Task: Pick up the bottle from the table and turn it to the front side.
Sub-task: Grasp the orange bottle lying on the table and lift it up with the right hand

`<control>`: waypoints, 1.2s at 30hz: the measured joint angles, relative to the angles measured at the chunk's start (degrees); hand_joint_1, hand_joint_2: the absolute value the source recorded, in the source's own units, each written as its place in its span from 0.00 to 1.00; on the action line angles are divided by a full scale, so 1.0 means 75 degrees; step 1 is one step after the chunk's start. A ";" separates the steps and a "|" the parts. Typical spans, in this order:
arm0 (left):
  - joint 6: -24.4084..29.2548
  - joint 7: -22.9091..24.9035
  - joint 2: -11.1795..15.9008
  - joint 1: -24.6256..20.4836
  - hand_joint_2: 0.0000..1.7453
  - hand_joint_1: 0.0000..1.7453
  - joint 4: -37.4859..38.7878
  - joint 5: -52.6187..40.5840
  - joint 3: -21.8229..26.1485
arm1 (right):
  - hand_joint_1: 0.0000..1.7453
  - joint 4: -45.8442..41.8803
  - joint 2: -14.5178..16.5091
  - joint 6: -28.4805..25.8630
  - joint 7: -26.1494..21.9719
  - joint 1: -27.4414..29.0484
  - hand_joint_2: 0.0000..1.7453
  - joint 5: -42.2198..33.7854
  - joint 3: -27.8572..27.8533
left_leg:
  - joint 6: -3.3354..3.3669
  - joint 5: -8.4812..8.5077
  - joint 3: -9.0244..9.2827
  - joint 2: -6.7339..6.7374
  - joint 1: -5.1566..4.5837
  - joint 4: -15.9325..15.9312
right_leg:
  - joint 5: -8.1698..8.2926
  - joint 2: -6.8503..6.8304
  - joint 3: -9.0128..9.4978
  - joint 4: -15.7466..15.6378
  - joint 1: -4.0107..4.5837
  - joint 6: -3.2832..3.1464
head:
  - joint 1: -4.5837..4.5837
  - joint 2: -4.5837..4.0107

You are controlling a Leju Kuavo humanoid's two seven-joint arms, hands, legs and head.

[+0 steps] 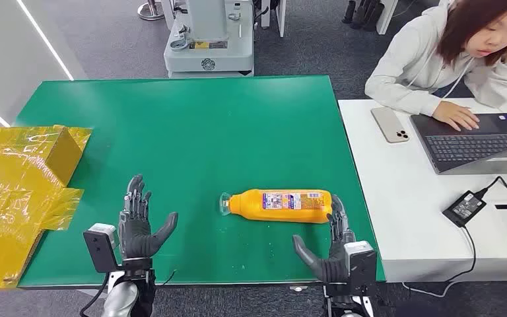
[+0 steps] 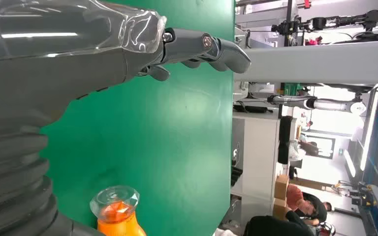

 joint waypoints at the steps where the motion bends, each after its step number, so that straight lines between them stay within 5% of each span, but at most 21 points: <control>1: 0.0000 0.0014 -0.0008 -0.0004 1.00 0.00 0.0000 -0.0013 0.0000 | 0.00 -0.0007 0.0000 0.0010 0.0018 -0.0001 1.00 0.0013 -0.0001 | 0.0000 0.0000 0.0000 0.0000 0.0000 0.0000 | 0.0000 0.0000 0.0000 0.0000 0.0000 0.0000 | 0.0001 0.0000; 8: -0.0072 0.0051 -0.0184 -0.0128 1.00 0.00 0.0008 -0.0149 -0.0001 | 0.00 0.0071 -0.0080 -0.0114 0.0461 -0.0253 1.00 0.1357 -0.0086 | 0.0001 0.0001 0.0000 0.0000 0.0000 0.0001 | 0.0002 0.0002 0.0001 0.0000 0.0000 0.0000 | 0.0000 0.0000; 13: -0.0452 0.0033 -0.0359 -0.0337 1.00 0.00 0.0091 -0.0252 -0.0037 | 0.00 0.0531 -0.0383 0.0433 0.1533 -0.1307 1.00 0.2733 -0.0405 | 0.0005 0.0013 -0.0003 0.0009 -0.0001 0.0012 | 0.0025 0.0014 -0.0006 0.0000 -0.0001 0.0005 | -0.0001 0.0000; 18: -0.0686 -0.0039 -0.0437 -0.0684 1.00 0.00 0.0354 -0.0210 -0.0085 | 0.00 0.1516 -0.0855 0.1175 0.1837 -0.2639 1.00 0.2951 -0.0567 | 0.0020 0.0027 -0.0012 0.0007 0.0000 0.0027 | 0.0040 0.0011 -0.0007 0.0001 -0.0001 0.0012 | 0.0002 0.0000; 25: -0.0716 -0.0076 -0.0449 -0.0825 1.00 0.00 0.0594 -0.0134 -0.0092 | 0.00 0.2224 -0.1067 0.1532 0.2083 -0.3270 1.00 0.3051 -0.0571 | 0.0021 0.0028 -0.0028 0.0006 0.0000 0.0029 | 0.0041 0.0012 -0.0023 0.0005 0.0000 0.0010 | 0.0000 0.0000; 30: -0.0807 -0.0139 -0.0430 -0.1011 1.00 0.00 0.0806 -0.0038 -0.0132 | 0.00 0.3300 -0.1218 0.2577 0.2647 -0.4252 1.00 0.3376 -0.0233 | 0.0022 0.0032 -0.0037 0.0010 0.0000 0.0032 | 0.0050 0.0016 -0.0036 0.0011 0.0000 0.0012 | 0.0000 0.0000; 36: -0.0953 -0.0182 -0.0388 -0.1241 1.00 0.00 0.1046 0.0052 -0.0232 | 0.00 0.4777 -0.1720 0.4943 0.3019 -0.5434 1.00 0.3580 0.0987 | 0.0031 0.0057 -0.0016 -0.0002 0.0000 0.0050 | 0.0071 0.0000 -0.0056 0.0016 0.0000 0.0015 | -0.0002 0.0000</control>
